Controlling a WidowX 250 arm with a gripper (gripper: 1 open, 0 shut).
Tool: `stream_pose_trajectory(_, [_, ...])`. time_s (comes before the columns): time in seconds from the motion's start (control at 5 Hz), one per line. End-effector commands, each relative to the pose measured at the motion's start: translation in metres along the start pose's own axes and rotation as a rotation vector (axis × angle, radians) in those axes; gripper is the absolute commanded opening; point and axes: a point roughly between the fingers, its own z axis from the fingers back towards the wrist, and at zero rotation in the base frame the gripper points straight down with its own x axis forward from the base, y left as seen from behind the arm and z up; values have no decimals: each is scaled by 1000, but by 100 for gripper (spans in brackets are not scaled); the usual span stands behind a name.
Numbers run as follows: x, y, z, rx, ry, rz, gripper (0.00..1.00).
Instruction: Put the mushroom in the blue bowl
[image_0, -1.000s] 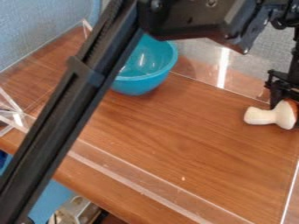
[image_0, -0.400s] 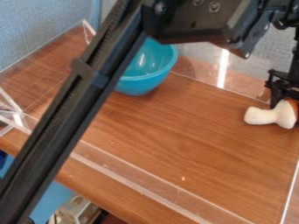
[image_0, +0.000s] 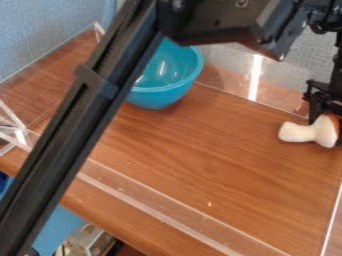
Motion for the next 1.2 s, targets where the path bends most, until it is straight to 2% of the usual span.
stream_pose_trajectory(0.0, [-7,-4,-1,1,-9,-26,0])
stream_pose_trajectory(0.2, [-13,-5,0,-1,-9,-29,0])
stream_pose_trajectory(0.6, [-12,-4,12,-7,-10,-45,0])
stream_pose_trajectory(1.0, [-10,6,17,-24,-33,19,0])
